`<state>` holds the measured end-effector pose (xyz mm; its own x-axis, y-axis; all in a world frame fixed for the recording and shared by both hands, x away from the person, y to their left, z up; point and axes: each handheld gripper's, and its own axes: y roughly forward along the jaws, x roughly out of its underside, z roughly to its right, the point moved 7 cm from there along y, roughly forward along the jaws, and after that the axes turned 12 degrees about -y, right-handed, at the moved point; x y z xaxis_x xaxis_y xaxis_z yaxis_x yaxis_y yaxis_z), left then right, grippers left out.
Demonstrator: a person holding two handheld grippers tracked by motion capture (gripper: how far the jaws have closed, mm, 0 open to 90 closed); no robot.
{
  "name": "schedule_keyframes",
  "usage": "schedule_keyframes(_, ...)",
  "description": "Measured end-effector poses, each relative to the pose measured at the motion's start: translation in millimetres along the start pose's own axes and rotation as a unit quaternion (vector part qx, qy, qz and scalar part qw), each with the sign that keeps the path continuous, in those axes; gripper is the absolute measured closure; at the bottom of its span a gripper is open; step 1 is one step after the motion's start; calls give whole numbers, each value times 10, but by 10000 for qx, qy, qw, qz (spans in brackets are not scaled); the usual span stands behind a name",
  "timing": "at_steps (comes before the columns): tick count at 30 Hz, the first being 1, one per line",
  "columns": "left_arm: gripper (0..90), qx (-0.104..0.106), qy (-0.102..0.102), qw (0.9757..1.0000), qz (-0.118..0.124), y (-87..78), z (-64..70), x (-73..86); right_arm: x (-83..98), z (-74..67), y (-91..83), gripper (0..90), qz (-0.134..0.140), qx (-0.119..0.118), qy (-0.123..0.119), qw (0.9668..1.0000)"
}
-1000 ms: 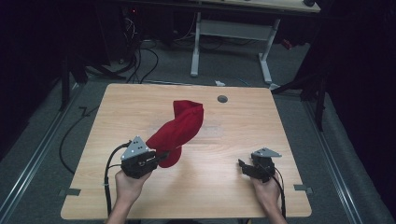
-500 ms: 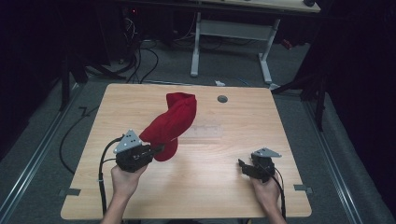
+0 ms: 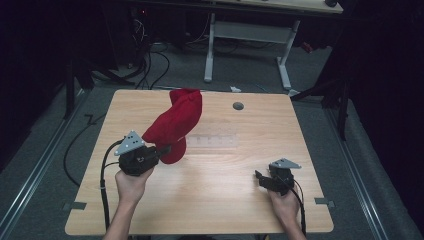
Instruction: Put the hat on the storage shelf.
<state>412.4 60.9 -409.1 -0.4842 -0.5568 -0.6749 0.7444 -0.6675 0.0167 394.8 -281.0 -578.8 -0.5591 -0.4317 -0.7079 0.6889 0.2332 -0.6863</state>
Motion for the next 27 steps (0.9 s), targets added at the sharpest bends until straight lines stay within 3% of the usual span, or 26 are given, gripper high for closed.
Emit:
schedule_keyframes(8,847,-58,-91,9998,138,60,-72,-89,0,1,1,376,6,2,-8,10000)
schedule_keyframes(19,847,-127,-287,9983,494,98,-162,-334,-2,-22,-1,364,13,-56,-70,10000)
schedule_keyframes(23,847,-228,-302,9972,647,145,-231,-445,-2,-23,-2,364,9,-56,-57,10000)
schedule_keyframes(27,847,-337,-171,9965,744,224,-300,-509,-2,-22,-1,364,12,-56,-68,10000)
